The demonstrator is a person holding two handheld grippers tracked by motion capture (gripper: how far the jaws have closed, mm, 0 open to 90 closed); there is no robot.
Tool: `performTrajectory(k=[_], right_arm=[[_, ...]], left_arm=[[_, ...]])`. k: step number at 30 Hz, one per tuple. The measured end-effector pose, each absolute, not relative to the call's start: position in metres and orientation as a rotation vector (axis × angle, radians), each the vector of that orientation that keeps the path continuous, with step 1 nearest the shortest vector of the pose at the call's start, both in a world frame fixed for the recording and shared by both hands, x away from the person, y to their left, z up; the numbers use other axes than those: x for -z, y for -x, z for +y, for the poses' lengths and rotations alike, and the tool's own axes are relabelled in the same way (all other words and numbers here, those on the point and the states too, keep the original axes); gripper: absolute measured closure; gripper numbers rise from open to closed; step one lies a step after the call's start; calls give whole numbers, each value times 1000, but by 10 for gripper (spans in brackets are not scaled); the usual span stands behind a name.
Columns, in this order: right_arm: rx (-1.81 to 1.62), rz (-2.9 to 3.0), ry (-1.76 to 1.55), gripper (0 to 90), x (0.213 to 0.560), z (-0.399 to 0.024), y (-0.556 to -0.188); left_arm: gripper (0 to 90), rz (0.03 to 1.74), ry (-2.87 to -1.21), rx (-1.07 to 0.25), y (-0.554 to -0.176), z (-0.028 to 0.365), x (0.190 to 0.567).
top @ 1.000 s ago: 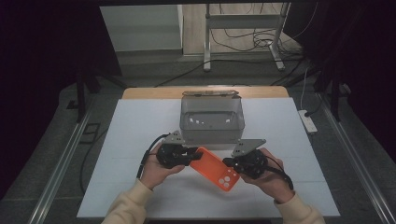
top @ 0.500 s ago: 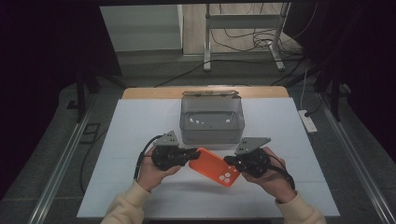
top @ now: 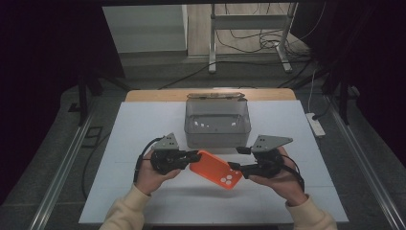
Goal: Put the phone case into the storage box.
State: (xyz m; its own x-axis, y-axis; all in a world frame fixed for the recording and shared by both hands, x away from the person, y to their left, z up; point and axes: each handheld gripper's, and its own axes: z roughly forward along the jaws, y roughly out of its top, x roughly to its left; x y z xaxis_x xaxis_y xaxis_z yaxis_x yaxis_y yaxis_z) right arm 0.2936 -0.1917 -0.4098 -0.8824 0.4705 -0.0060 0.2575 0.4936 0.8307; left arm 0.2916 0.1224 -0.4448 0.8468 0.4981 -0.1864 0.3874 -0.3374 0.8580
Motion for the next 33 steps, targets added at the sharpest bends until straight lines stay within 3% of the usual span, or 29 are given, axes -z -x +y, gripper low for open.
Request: performTrajectory(k=[13, 33], right_arm=[[-1386, 2509, -689, 245, 421, -203, -300], [-1434, 2624, -708, 238, 433, -202, -307]], left_arm=[[820, 651, -1971, -127, -292, 121, 445], [821, 641, -1974, -126, -294, 121, 447]])
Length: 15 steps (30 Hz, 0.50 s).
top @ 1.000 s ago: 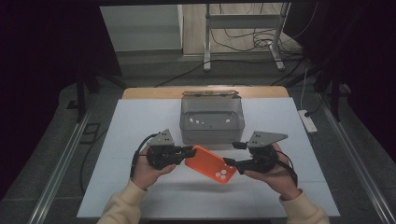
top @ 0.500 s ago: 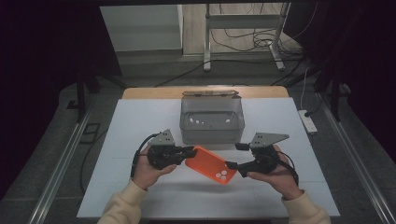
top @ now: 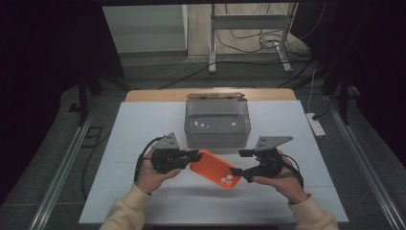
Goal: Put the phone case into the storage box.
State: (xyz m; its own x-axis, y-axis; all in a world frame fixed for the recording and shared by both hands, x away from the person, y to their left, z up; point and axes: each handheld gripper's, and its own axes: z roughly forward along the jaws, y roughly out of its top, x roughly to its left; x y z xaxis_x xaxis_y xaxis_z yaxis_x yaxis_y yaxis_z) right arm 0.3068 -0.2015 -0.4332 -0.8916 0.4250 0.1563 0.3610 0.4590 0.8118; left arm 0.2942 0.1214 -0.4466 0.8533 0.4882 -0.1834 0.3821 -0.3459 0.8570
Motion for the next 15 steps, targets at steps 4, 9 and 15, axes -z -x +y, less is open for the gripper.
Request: performTrajectory(k=[4, 9, 15], right_arm=[[-1422, 2644, -697, 243, 435, -197, -307], [-1416, 2674, -690, 256, 437, -190, -309], [-1425, 2713, -717, 296, 440, -184, -314]], left_arm=[[821, 640, -1976, -126, -294, 121, 447], [821, 640, -1976, -124, -294, 121, 447], [821, 636, -1982, -124, -294, 120, 447]])
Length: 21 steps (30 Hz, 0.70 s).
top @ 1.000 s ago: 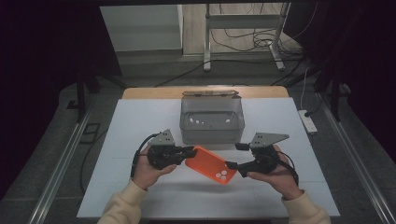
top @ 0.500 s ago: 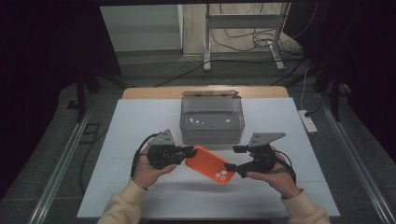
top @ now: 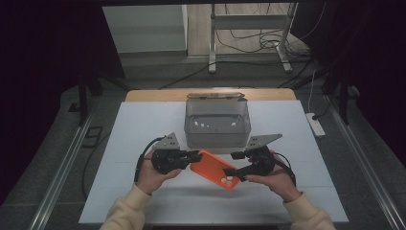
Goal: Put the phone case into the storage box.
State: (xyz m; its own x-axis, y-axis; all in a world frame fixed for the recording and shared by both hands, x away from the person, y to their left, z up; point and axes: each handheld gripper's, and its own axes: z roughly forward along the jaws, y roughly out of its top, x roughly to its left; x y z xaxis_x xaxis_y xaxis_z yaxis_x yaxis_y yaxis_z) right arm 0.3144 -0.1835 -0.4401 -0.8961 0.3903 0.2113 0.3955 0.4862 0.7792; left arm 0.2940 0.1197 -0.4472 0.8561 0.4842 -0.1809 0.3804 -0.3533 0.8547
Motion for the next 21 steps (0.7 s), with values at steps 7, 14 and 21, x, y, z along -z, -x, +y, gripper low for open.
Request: performTrajectory(k=[7, 14, 21], right_arm=[[1394, -2645, 739, 358, 444, -176, -320], [1368, -2635, 721, 586, 446, -173, -320], [1323, -2638, 701, 737, 446, -171, -320]], left_arm=[[820, 627, -1983, -110, -294, 117, 448], [821, 619, -1982, -110, -294, 117, 448], [820, 603, -1988, -103, -294, 115, 449]])
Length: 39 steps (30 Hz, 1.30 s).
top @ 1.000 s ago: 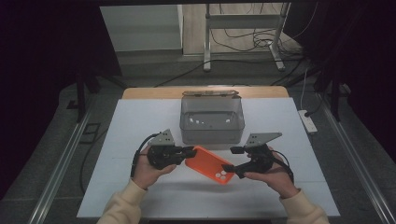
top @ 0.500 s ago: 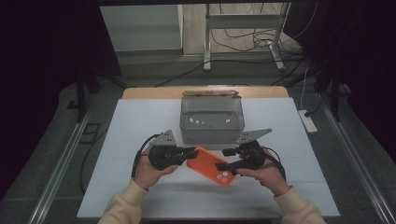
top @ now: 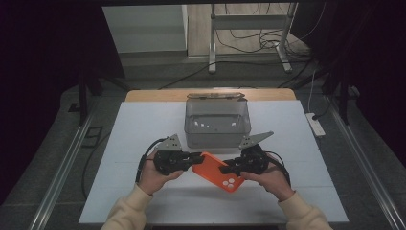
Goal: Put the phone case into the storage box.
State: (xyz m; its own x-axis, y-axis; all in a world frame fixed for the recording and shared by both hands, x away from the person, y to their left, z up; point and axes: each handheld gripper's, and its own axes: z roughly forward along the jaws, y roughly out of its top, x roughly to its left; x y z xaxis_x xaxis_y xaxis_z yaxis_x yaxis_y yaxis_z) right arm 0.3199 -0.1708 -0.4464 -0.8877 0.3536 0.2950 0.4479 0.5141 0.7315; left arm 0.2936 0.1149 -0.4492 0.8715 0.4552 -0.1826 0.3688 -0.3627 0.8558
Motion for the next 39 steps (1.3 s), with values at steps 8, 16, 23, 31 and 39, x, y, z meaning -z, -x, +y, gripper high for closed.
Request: performTrajectory(k=[8, 16, 23, 31, 39], right_arm=[[1307, -2642, 692, 777, 444, -171, -318], [1317, -2714, 683, 802, 438, -168, -311], [1330, -2759, 712, 802, 437, -173, -310], [1357, -2801, 710, 802, 428, -177, -307], [1369, -2822, 720, 802, 427, -180, -307]], left_arm=[[816, 599, -1972, -78, -294, 116, 451], [605, 626, -1951, -113, -294, 114, 452], [229, 705, -1942, -181, -293, 120, 452], [168, 735, -1946, -247, -283, 126, 459], [157, 775, -1972, -277, -278, 128, 470]])
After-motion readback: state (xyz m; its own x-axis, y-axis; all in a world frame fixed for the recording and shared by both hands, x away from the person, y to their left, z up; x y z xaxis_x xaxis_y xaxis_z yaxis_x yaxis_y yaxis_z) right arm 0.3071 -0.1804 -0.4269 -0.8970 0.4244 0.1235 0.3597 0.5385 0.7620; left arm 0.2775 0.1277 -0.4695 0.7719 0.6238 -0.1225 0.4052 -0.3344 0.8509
